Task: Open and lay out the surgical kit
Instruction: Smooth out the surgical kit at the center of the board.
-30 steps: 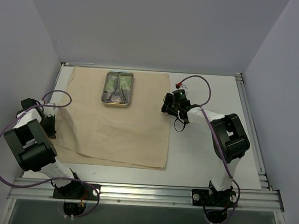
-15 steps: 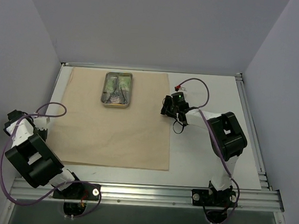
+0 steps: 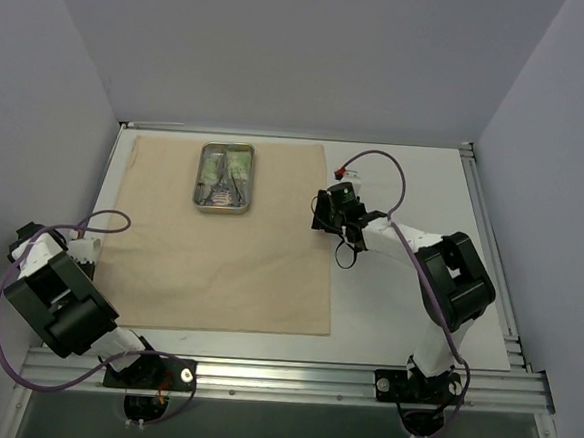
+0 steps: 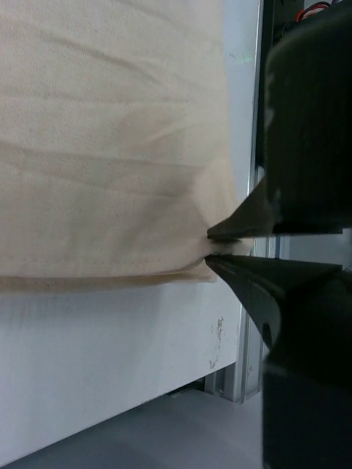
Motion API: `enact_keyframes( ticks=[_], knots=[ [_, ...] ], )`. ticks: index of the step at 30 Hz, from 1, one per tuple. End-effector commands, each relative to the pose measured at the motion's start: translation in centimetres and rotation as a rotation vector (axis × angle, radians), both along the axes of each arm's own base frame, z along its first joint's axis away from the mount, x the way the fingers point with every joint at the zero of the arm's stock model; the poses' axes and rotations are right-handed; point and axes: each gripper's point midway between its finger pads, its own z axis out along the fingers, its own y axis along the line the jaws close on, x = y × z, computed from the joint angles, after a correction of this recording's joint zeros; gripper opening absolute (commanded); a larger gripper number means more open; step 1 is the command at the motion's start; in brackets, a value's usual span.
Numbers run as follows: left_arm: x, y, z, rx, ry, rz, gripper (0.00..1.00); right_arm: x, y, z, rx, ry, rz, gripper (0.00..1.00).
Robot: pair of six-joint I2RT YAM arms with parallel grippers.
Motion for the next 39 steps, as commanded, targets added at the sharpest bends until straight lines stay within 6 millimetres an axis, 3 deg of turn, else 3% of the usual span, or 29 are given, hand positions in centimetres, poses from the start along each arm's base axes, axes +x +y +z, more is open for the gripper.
enact_keyframes(
  ticks=[1, 3, 6, 9, 10, 11, 12, 15, 16, 19, 20, 21, 23, 24, 25, 29, 31, 32, 33, 35, 36, 39],
  knots=[
    [-0.3, 0.7, -0.5, 0.017, 0.021, -0.002, 0.26, -1.6, 1.8, 3.1, -0.032, -0.057, 0.067, 0.54],
    [-0.5, 1.0, -0.3, 0.032, 0.031, 0.0, 0.43, -2.9, 3.8, 3.6, -0.021, -0.057, 0.132, 0.52],
    [-0.7, 1.1, 1.1, 0.064, 0.019, -0.008, 0.49, -4.4, 7.3, 5.1, 0.089, -0.073, 0.254, 0.47],
    [0.0, 0.5, 4.0, 0.06, -0.042, -0.025, 0.49, -5.6, 11.7, 6.6, 0.174, -0.104, 0.384, 0.31],
    [0.9, -0.1, 4.8, 0.032, -0.09, -0.031, 0.5, -5.8, 13.1, 7.0, 0.181, -0.122, 0.421, 0.21],
    [1.7, -0.3, 6.3, 0.035, -0.121, -0.039, 0.5, -5.4, 14.8, 8.3, 0.186, -0.16, 0.463, 0.17],
    [2.9, -1.2, 7.3, 0.037, -0.154, -0.077, 0.49, -6.2, 16.7, 7.4, 0.177, -0.145, 0.512, 0.11],
    [6.9, -3.1, 8.8, 0.043, -0.238, -0.106, 0.49, -6.0, 20.8, 8.8, 0.253, -0.178, 0.595, 0.03],
    [9.0, -5.0, 8.8, 0.032, -0.259, -0.142, 0.5, -5.9, 22.0, 7.8, 0.27, -0.17, 0.609, 0.0],
    [13.9, -6.4, 7.6, 0.031, -0.318, -0.139, 0.5, -6.5, 24.2, 6.0, 0.288, -0.125, 0.635, 0.0],
    [15.8, -6.0, 7.3, 0.047, -0.357, -0.126, 0.5, -6.7, 24.3, 5.4, 0.279, -0.111, 0.634, 0.0],
    [16.6, -5.4, 5.8, 0.054, -0.322, -0.102, 0.5, -6.9, 24.2, 4.2, 0.267, -0.087, 0.618, 0.0],
    [18.6, -4.7, 4.5, 0.089, -0.338, -0.07, 0.5, -8.0, 23.3, 1.6, 0.24, -0.026, 0.605, 0.0],
    [18.6, -4.0, 2.9, 0.122, -0.285, -0.057, 0.5, -8.6, 22.8, 0.6, 0.238, 0.006, 0.595, 0.0],
    [18.9, -4.0, 2.1, 0.131, -0.272, -0.065, 0.5, -9.7, 21.5, -1.4, 0.215, 0.058, 0.584, 0.0],
    [19.3, -3.5, -1.1, 0.138, -0.225, -0.072, 0.5, -12.5, 17.2, -5.5, 0.158, 0.184, 0.516, 0.0],
    [19.2, -3.2, -2.4, 0.146, -0.193, -0.078, 0.5, -13.4, 15.5, -5.7, 0.144, 0.206, 0.485, 0.0],
    [19.3, -3.0, -2.9, 0.153, -0.189, -0.08, 0.5, -14.7, 13.8, -6.9, 0.119, 0.247, 0.459, 0.0],
    [19.1, -2.8, -3.6, 0.153, -0.169, -0.082, 0.5, -15.1, 13.2, -6.2, 0.121, 0.242, 0.447, 0.0],
    [19.3, -2.5, -3.9, 0.153, -0.163, -0.083, 0.5, -16.9, 10.1, -7.5, 0.061, 0.3, 0.39, 0.0],
    [19.4, -2.5, -3.9, 0.153, -0.168, -0.083, 0.5, -17.3, 9.4, -6.7, 0.056, 0.299, 0.374, 0.0],
    [19.8, -2.1, -3.8, 0.169, -0.176, -0.081, 0.5, -19.7, 5.4, -7.5, -0.013, 0.379, 0.286, 0.0]
  ],
)
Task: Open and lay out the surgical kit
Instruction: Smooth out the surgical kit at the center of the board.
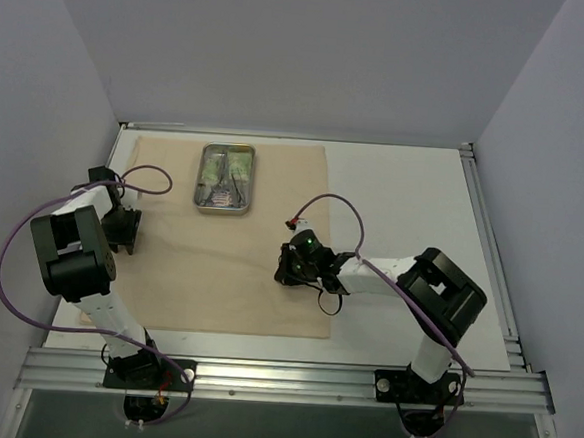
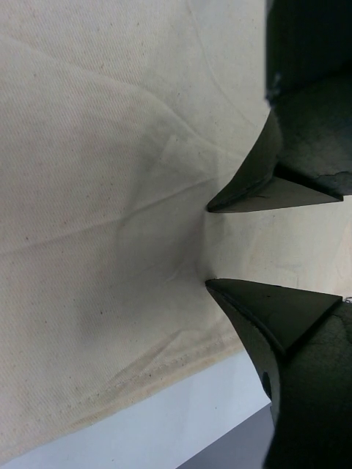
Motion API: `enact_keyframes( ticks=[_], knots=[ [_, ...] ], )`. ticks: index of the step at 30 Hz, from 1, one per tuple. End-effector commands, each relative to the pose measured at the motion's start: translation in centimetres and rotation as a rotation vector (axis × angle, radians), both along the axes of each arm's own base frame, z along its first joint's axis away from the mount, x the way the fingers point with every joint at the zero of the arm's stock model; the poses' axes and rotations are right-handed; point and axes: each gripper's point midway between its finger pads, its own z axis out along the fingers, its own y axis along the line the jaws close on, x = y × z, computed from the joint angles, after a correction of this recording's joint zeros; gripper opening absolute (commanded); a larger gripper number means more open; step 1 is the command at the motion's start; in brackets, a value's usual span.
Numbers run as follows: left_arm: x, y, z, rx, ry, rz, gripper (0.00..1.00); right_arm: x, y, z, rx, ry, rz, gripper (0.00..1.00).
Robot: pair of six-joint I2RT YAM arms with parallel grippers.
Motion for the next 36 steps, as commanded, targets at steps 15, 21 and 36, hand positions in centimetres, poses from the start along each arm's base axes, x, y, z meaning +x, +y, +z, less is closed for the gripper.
enact_keyframes(
  ticks=[15, 21, 36],
  knots=[
    [1.4, -0.1, 2.2, -0.022, -0.096, -0.048, 0.51, -5.4, -16.5, 3.0, -0.236, 0.202, -0.354, 0.06],
    [0.9, 0.1, 4.1, -0.032, -0.146, -0.022, 0.51, 1.1, -17.0, 4.3, -0.239, 0.122, -0.356, 0.16],
    [1.3, 0.0, 3.9, -0.058, -0.17, -0.014, 0.51, 8.8, -16.2, 2.0, -0.242, 0.053, -0.371, 0.29]
  ],
)
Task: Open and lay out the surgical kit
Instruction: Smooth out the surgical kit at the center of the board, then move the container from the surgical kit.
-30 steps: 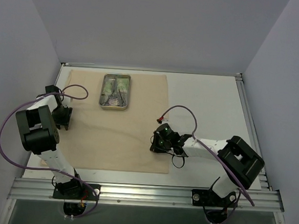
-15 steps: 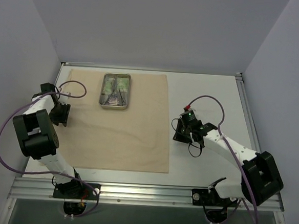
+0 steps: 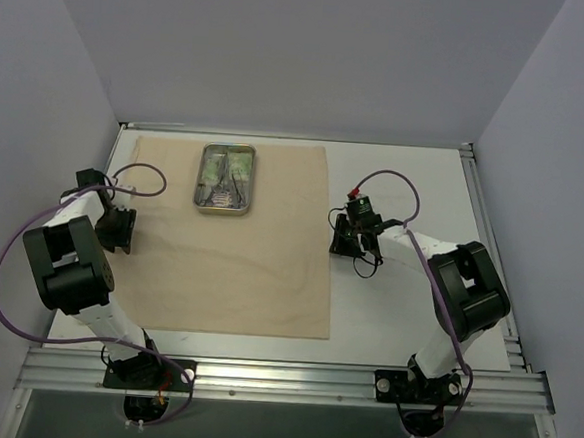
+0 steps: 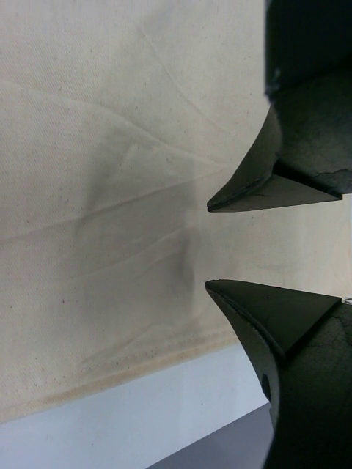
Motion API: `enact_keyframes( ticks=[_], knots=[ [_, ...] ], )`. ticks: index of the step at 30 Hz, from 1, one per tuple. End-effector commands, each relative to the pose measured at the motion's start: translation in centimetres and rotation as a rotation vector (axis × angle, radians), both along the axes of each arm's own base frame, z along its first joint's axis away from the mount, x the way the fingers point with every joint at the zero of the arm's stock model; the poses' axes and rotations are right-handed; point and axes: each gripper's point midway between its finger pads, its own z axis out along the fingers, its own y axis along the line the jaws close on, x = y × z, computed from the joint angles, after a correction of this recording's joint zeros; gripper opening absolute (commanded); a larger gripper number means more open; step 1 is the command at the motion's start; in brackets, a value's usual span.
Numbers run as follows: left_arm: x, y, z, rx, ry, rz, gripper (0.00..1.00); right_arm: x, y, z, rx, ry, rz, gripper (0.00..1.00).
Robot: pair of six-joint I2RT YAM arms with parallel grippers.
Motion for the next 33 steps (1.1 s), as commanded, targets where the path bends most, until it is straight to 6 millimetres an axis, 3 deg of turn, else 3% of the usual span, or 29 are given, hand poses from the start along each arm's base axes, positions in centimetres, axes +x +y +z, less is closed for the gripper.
enact_keyframes(
  ticks=[1, 3, 4, 7, 8, 9, 10, 11, 12, 13, 14, 15, 17, 18, 19, 21, 22, 24, 25, 28, 30, 33],
  knots=[
    [2.7, -0.4, 3.7, -0.016, -0.136, -0.026, 0.51, 1.8, -0.8, 2.7, -0.056, -0.081, -0.029, 0.3],
    [3.6, -1.7, 5.5, -0.066, -0.187, -0.053, 0.51, 2.7, -2.0, 4.6, -0.121, -0.117, -0.071, 0.32],
    [4.6, -2.0, 7.0, -0.07, -0.232, -0.064, 0.51, 4.3, -1.6, 6.9, -0.118, -0.176, -0.078, 0.32],
    [6.1, -3.0, 9.5, -0.103, -0.319, -0.079, 0.52, 6.4, 0.2, 9.4, -0.133, -0.25, -0.06, 0.42],
    [6.4, -3.1, 9.7, -0.108, -0.328, -0.077, 0.52, 7.8, 2.2, 11.9, -0.107, -0.311, -0.029, 0.43],
    [6.9, -3.0, 9.9, -0.11, -0.344, -0.065, 0.52, 8.5, 3.3, 12.7, -0.098, -0.332, -0.01, 0.44],
    [7.2, -3.0, 9.7, -0.113, -0.343, -0.061, 0.53, 9.1, 4.6, 12.1, -0.102, -0.322, 0.013, 0.46],
    [8.0, -3.0, 10.3, -0.113, -0.359, -0.063, 0.52, 10.6, 6.1, 14.3, -0.074, -0.373, 0.024, 0.47],
    [8.2, -3.2, 10.4, -0.12, -0.352, -0.069, 0.52, 10.9, 7.6, 14.7, -0.057, -0.385, 0.045, 0.47],
    [8.6, -3.6, 10.2, -0.137, -0.34, -0.081, 0.52, 11.5, 8.7, 13.7, -0.053, -0.373, 0.058, 0.48],
    [9.7, -3.9, 11.3, -0.139, -0.363, -0.101, 0.52, 12.6, 10.3, 15.3, 0.001, -0.408, 0.068, 0.48],
    [10.3, -5.3, 11.7, -0.151, -0.364, -0.131, 0.53, 13.0, 11.4, 15.4, 0.027, -0.414, 0.08, 0.48],
    [11.8, -7.4, 11.7, -0.19, -0.373, -0.181, 0.55, 14.2, 13.2, 14.2, 0.07, -0.409, 0.094, 0.48],
    [13.4, -9.3, 12.7, -0.198, -0.404, -0.232, 0.57, 14.8, 14.0, 14.6, 0.101, -0.419, 0.082, 0.48],
    [14.3, -10.4, 12.0, -0.209, -0.396, -0.248, 0.62, 15.5, 14.5, 13.5, 0.112, -0.415, 0.077, 0.48],
    [16.5, -12.3, 12.7, -0.203, -0.431, -0.279, 0.64, 16.2, 15.1, 12.7, 0.142, -0.413, 0.057, 0.48],
    [17.3, -14.4, 11.3, -0.215, -0.403, -0.319, 0.64, 16.2, 15.3, 11.2, 0.155, -0.382, 0.067, 0.48],
    [19.2, -15.9, 11.4, -0.212, -0.422, -0.325, 0.64, 16.0, 15.2, 9.3, 0.156, -0.344, 0.067, 0.48],
    [19.9, -16.7, 9.7, -0.217, -0.39, -0.326, 0.64, 16.1, 14.7, 8.3, 0.147, -0.33, 0.059, 0.48],
    [21.6, -18.2, 7.4, -0.188, -0.352, -0.288, 0.62, 15.6, 13.2, 5.9, 0.125, -0.292, 0.04, 0.48],
    [22.2, -18.1, 5.7, -0.169, -0.32, -0.258, 0.61, 15.4, 12.5, 4.7, 0.116, -0.272, 0.034, 0.47],
    [23.2, -18.4, 4.7, -0.136, -0.313, -0.259, 0.58, 15.2, 11.6, 3.0, 0.108, -0.241, 0.026, 0.47]
  ],
)
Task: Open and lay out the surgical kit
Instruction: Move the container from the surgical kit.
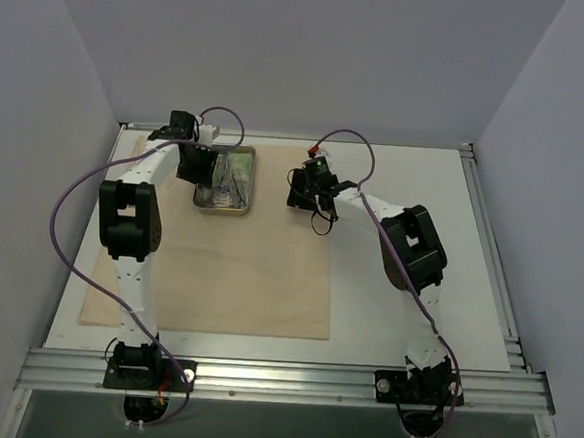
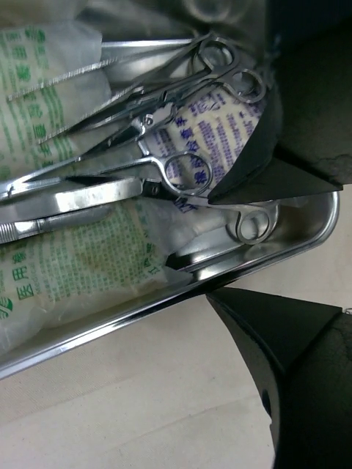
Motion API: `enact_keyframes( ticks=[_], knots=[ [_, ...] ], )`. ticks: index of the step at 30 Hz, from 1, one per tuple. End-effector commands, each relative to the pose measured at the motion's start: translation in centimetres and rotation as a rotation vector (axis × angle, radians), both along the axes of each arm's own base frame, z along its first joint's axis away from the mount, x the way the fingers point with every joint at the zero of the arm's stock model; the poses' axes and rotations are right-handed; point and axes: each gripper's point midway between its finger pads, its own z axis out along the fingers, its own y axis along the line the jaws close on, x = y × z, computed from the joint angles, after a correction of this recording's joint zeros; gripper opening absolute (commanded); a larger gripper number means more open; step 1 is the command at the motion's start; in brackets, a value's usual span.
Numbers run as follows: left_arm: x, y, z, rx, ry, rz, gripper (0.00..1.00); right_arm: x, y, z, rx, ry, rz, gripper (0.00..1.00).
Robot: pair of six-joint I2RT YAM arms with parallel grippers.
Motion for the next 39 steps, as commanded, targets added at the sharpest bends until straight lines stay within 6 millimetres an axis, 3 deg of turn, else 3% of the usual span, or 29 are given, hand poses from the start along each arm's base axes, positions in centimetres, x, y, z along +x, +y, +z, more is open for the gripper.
enact_keyframes(
  ticks=[1, 9, 13, 16, 18, 21, 22, 25, 26, 27, 29, 33, 39],
  knots=[
    [1.8, 1.0, 0.8, 0.046, -0.039, 0.073, 0.57, 1.0, -0.1, 0.1, 0.043, -0.023, -0.01, 0.47],
    [1.4, 1.6, -0.5, 0.099, -0.011, 0.094, 0.39, 1.2, 0.4, -1.9, 0.064, 0.01, 0.015, 0.47],
    [1.2, 2.1, -0.1, 0.108, -0.015, 0.108, 0.22, 1.2, 0.3, -2.5, 0.068, 0.018, 0.015, 0.47],
    [0.9, 3.1, 0.4, 0.11, -0.018, 0.135, 0.22, 0.8, 0.2, -2.8, 0.066, 0.025, 0.015, 0.47],
    [0.8, 3.9, 1.1, 0.109, -0.034, 0.152, 0.15, 0.7, 0.0, -2.8, 0.065, 0.026, 0.014, 0.47],
    [0.1, 5.6, 1.2, 0.116, -0.032, 0.17, 0.03, 0.4, -0.3, -3.1, 0.063, 0.031, 0.01, 0.47],
    [-0.6, 7.4, 0.8, 0.118, -0.012, 0.204, 0.02, 0.3, -0.3, -3.2, 0.064, 0.032, 0.008, 0.47],
    [-2.0, 9.4, 0.8, 0.123, -0.003, 0.237, 0.02, 0.1, -0.4, -3.2, 0.068, 0.037, 0.009, 0.47],
    [-2.4, 11.0, 0.8, 0.123, -0.002, 0.271, 0.02, 0.1, -0.3, -3.2, 0.069, 0.038, 0.012, 0.47],
    [-2.8, 11.9, 1.7, 0.122, -0.019, 0.293, 0.02, 0.0, -0.3, -3.1, 0.072, 0.037, 0.013, 0.47],
    [-3.9, 14.8, 1.3, 0.123, -0.019, 0.34, 0.02, -0.3, -0.4, -3.3, 0.071, 0.04, 0.013, 0.47],
    [-4.8, 18.3, 2.2, 0.121, -0.045, 0.361, 0.02, -0.5, -0.5, -3.2, 0.069, 0.039, 0.013, 0.47],
    [-4.4, 20.9, 1.8, 0.159, -0.053, 0.338, 0.02, -0.8, -0.8, -3.3, 0.071, 0.042, 0.011, 0.47]
  ],
)
